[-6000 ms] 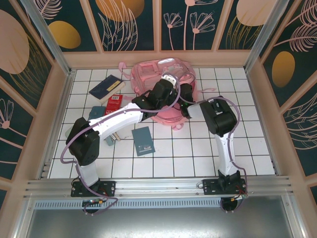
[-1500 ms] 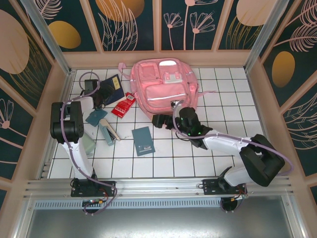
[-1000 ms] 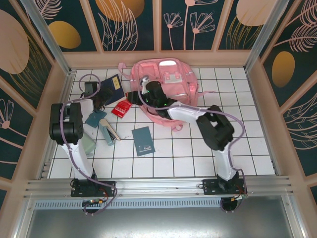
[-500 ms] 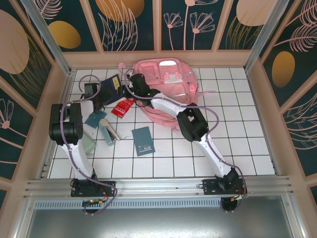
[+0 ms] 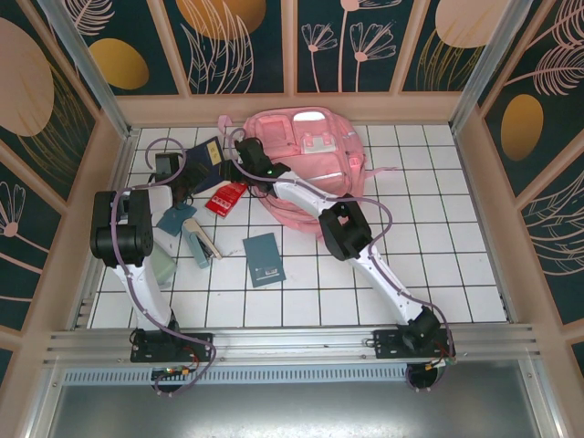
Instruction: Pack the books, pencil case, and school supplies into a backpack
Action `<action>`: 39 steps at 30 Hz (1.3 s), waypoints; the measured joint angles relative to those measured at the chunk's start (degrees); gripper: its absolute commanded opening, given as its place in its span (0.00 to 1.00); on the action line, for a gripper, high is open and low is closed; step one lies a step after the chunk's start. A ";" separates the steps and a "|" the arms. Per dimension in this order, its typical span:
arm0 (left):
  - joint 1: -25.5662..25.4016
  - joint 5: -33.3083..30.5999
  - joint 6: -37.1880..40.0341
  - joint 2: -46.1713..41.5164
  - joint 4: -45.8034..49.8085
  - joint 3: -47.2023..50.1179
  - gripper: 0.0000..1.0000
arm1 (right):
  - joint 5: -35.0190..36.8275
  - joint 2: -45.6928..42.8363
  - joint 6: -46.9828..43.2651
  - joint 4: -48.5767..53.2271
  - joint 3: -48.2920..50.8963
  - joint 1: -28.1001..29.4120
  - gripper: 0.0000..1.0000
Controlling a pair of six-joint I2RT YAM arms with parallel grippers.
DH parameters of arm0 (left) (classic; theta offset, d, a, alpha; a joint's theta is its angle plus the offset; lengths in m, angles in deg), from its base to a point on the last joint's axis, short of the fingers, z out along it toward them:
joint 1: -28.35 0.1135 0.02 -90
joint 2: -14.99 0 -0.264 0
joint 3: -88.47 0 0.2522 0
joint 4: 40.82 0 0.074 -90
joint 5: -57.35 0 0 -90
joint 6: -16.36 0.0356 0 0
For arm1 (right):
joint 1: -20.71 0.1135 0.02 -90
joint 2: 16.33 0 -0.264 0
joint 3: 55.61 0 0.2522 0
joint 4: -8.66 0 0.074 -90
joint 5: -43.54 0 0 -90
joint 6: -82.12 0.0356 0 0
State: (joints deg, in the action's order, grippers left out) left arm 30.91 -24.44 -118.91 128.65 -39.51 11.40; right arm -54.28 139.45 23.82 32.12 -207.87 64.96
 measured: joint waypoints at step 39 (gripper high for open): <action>-0.70 1.97 1.66 0.83 -4.15 1.14 0.69 | -3.78 2.01 3.85 -0.83 0.02 -1.09 0.00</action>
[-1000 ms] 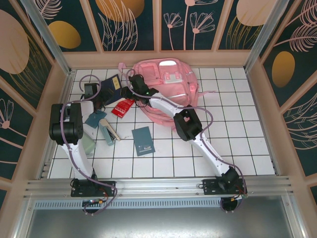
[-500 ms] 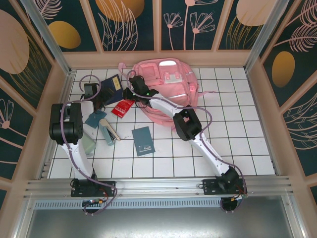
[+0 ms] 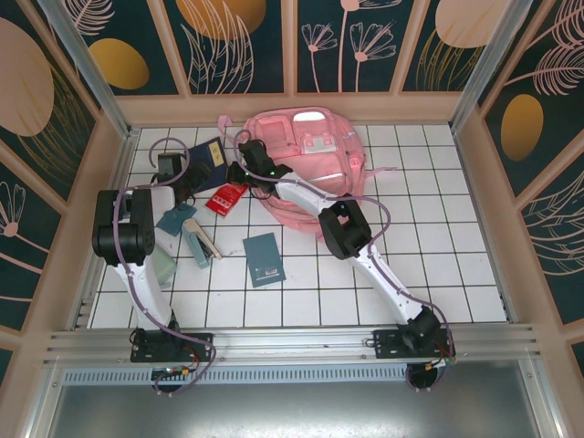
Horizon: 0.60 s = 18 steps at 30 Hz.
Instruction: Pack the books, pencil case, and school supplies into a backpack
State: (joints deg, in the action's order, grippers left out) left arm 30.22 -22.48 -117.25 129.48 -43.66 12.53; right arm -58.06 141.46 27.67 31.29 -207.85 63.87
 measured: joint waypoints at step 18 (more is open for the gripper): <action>-0.61 18.67 -4.13 0.55 -18.60 5.25 0.62 | -0.52 0.33 0.61 0.39 -0.02 -0.79 0.00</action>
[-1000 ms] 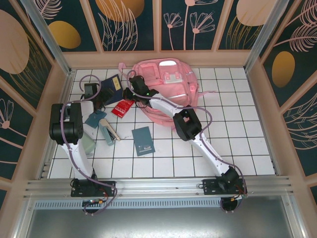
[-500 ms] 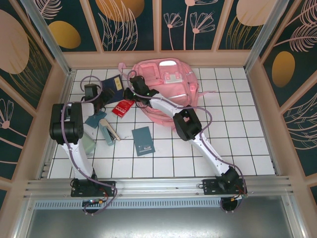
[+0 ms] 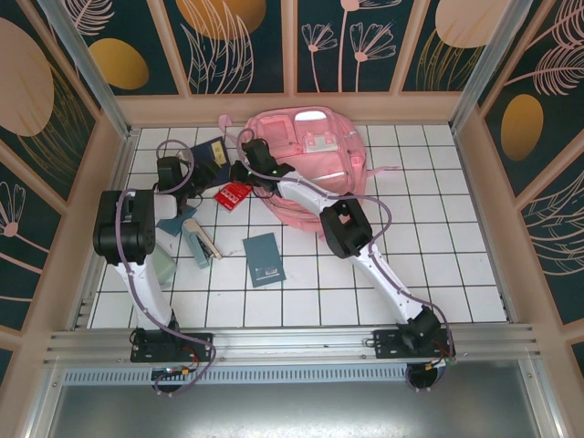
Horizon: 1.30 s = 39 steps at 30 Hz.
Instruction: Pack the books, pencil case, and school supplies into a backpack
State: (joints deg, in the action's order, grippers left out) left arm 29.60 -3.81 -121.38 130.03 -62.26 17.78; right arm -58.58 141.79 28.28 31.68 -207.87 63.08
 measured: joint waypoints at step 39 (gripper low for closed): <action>1.01 -6.82 7.26 0.35 10.47 -2.40 0.62 | 0.00 0.46 0.61 0.24 -0.42 -0.24 0.00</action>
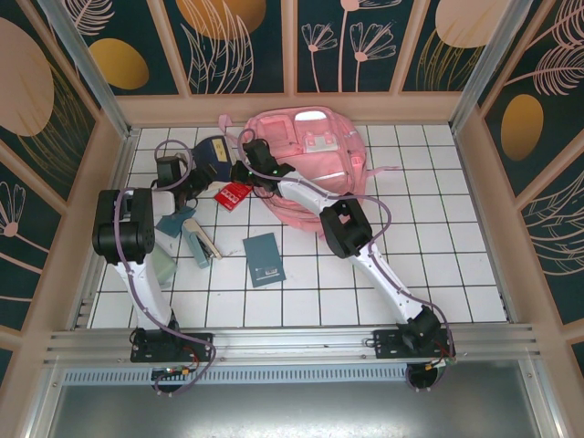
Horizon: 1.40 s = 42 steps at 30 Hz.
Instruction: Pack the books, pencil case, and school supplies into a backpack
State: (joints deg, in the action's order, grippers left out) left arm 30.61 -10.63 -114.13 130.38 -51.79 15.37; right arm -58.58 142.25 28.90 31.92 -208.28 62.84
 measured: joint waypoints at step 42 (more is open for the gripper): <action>0.07 11.13 -9.44 2.78 -27.28 9.11 0.65 | -0.02 0.22 0.90 0.42 -0.57 -0.81 0.00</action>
State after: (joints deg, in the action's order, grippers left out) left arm 30.67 0.50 -123.57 133.15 -79.07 24.49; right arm -58.60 142.47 29.79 32.34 -208.85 62.03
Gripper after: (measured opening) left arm 0.643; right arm 0.049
